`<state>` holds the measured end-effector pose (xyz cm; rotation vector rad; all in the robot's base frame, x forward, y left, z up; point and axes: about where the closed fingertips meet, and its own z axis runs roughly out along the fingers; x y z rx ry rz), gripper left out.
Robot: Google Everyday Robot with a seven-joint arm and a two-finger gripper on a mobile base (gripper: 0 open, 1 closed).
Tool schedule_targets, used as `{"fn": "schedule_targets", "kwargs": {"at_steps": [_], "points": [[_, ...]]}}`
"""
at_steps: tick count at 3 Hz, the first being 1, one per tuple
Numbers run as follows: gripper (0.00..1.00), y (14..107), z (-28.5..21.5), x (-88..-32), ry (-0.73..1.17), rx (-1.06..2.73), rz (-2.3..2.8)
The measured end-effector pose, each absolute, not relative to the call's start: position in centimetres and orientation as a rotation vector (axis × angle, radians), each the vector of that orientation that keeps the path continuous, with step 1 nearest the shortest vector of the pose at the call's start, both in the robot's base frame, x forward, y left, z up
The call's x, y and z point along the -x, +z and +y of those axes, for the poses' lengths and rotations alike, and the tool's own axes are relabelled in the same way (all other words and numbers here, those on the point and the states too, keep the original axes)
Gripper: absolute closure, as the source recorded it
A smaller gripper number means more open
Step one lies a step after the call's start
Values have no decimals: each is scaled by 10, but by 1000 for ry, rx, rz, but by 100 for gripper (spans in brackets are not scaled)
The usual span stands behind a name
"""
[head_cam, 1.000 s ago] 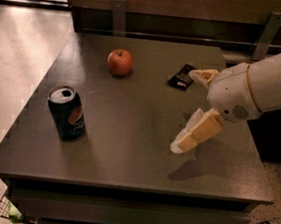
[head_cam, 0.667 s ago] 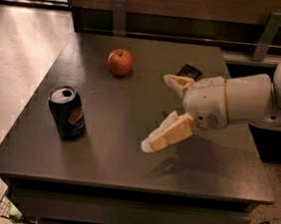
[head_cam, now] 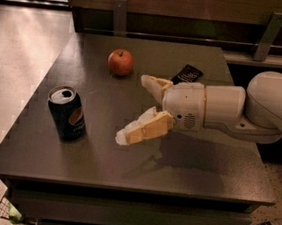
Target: Knock pepsi can over
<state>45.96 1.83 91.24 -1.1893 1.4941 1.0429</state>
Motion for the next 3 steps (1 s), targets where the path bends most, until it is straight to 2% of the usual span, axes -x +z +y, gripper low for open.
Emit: {"fn": "schedule_targets", "kwargs": {"at_steps": [2, 3], "points": [[0, 908, 24, -461, 1030, 1191, 1484], [0, 904, 42, -471, 1031, 1184, 1428]]}}
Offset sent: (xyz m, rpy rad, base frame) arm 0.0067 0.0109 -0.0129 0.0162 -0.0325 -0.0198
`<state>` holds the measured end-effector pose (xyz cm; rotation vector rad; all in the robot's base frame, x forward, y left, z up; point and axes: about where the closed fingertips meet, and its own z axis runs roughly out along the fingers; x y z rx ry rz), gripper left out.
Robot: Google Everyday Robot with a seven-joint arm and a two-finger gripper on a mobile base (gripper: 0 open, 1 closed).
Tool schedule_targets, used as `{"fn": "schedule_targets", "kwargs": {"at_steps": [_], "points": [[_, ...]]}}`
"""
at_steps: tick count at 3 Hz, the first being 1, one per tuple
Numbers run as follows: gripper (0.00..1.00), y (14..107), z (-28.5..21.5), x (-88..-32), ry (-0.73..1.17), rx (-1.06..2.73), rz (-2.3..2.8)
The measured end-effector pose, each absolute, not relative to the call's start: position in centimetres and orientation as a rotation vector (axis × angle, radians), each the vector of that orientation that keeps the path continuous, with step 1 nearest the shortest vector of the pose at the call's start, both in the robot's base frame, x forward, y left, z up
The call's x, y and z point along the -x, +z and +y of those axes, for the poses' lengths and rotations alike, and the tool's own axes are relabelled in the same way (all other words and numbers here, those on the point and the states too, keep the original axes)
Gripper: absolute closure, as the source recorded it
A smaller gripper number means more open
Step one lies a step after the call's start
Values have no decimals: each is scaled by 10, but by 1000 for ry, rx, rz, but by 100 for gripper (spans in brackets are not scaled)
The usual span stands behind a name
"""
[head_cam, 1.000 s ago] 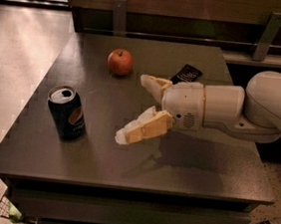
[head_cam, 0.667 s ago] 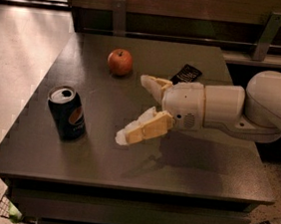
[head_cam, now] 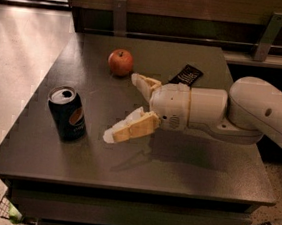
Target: Knock pepsi can over
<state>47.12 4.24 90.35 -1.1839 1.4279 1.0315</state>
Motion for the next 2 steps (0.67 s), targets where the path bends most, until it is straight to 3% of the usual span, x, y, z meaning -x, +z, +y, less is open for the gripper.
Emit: {"fn": "schedule_targets", "kwargs": {"at_steps": [2], "points": [[0, 900, 97, -488, 1010, 1225, 1291]]}}
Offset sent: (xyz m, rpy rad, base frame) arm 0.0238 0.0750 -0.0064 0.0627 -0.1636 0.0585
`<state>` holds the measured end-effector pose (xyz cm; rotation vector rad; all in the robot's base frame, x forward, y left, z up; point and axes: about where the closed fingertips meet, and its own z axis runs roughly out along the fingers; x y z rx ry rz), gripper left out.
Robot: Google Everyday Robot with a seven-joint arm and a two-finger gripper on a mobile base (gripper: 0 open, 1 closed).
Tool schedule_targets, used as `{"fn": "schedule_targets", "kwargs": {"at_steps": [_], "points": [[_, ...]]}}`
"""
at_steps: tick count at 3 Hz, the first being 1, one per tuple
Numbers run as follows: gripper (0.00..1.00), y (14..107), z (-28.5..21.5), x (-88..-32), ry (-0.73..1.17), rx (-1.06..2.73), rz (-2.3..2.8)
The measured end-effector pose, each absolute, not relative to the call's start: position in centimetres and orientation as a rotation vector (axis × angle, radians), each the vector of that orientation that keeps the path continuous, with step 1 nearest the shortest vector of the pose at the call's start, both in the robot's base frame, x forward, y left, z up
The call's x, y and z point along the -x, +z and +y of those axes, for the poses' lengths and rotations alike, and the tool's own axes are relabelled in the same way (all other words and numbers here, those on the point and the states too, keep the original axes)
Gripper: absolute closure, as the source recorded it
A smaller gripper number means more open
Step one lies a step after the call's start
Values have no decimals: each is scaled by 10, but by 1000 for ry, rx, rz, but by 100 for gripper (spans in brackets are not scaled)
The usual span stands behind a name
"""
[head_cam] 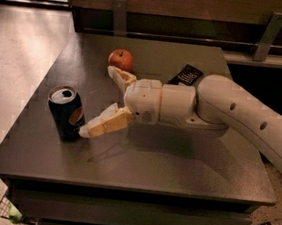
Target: Knock pepsi can over
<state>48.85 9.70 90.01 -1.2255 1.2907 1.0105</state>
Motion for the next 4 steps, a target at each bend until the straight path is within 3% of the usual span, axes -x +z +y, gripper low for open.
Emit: {"fn": "schedule_targets", "kwargs": {"at_steps": [2, 3, 4], "points": [[0, 877, 130, -469, 1016, 1275, 1261], [15, 872, 147, -465, 1052, 1292, 1237], [46, 873, 149, -463, 1055, 1297, 1234]]}}
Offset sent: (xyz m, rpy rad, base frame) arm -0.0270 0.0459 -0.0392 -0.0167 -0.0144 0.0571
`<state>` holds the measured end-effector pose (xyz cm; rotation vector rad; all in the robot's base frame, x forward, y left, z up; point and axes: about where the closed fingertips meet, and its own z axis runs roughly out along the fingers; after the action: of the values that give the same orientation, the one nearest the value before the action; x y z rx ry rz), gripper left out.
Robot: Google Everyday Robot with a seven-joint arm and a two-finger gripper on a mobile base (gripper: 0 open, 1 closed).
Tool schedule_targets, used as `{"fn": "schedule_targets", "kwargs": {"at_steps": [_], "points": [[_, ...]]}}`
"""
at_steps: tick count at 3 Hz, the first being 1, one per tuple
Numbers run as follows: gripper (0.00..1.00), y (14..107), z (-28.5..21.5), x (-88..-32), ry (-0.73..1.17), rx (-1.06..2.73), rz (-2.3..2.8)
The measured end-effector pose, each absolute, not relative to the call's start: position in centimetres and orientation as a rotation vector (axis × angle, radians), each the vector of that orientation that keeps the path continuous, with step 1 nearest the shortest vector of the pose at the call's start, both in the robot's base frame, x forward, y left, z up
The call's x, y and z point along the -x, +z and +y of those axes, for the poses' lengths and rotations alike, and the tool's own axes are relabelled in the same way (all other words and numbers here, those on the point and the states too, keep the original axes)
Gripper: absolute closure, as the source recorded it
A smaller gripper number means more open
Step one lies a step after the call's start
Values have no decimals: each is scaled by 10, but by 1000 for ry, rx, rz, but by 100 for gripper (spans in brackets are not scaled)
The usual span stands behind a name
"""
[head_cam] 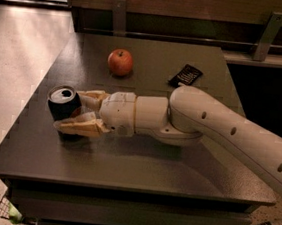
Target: Knock pepsi can over
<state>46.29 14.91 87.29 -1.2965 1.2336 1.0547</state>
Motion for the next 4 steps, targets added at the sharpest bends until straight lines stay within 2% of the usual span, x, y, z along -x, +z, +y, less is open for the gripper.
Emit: {"fn": "schedule_targets", "kwargs": {"at_steps": [2, 3, 4], "points": [[93, 874, 152, -461, 1058, 1303, 1229], [100, 875, 153, -460, 1059, 1308, 1228], [100, 879, 149, -462, 1049, 1339, 1251]]}}
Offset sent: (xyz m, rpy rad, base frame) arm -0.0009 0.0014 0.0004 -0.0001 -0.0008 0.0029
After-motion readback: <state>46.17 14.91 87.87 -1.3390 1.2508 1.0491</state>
